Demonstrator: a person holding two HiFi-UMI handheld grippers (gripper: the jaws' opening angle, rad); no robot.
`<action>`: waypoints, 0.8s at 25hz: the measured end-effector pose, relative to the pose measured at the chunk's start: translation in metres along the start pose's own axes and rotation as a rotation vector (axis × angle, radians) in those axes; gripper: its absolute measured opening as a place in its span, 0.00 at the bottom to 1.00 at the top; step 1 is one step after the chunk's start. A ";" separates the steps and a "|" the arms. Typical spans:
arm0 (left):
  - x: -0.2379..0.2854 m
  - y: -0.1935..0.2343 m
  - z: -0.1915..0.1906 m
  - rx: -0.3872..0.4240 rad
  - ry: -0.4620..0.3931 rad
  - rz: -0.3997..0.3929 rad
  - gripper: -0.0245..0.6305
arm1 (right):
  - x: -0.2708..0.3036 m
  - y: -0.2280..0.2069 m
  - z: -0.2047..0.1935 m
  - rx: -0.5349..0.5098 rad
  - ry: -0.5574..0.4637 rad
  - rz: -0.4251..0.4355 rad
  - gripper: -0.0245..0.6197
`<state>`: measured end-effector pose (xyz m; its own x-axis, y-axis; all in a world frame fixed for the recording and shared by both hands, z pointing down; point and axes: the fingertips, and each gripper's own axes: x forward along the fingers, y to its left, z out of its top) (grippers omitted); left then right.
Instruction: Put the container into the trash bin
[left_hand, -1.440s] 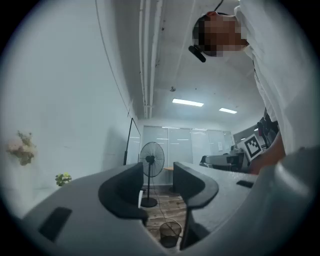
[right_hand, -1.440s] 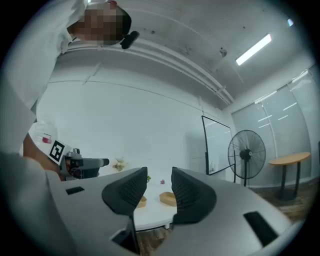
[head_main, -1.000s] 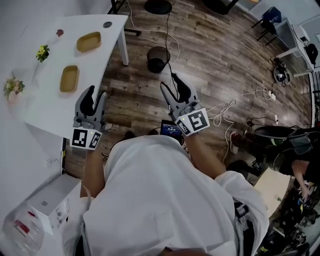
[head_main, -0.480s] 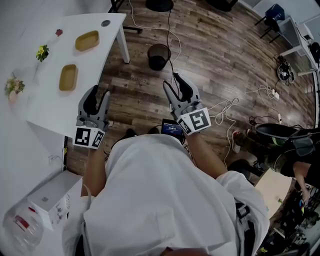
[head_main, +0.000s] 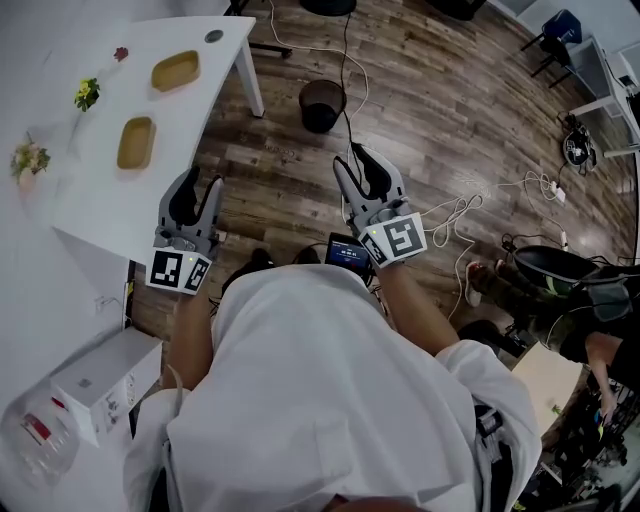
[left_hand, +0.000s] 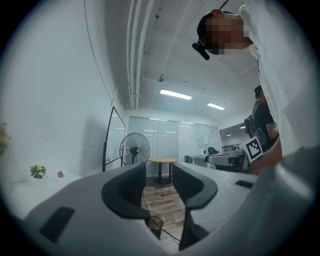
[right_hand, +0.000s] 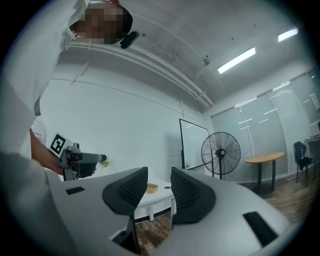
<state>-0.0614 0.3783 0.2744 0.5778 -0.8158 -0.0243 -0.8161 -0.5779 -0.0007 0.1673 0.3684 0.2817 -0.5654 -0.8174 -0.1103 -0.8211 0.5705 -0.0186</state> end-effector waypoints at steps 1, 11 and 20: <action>0.001 -0.003 0.000 0.002 0.002 -0.002 0.29 | -0.001 -0.002 -0.001 0.002 0.001 -0.003 0.29; 0.008 -0.017 -0.011 -0.020 0.017 0.008 0.28 | -0.012 -0.014 -0.012 0.018 0.007 0.010 0.28; 0.012 -0.019 -0.017 -0.015 0.035 0.027 0.27 | -0.010 -0.025 -0.025 0.054 0.029 0.035 0.27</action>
<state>-0.0387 0.3792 0.2911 0.5559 -0.8312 0.0107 -0.8312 -0.5557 0.0141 0.1911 0.3602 0.3084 -0.5967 -0.7981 -0.0833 -0.7956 0.6019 -0.0685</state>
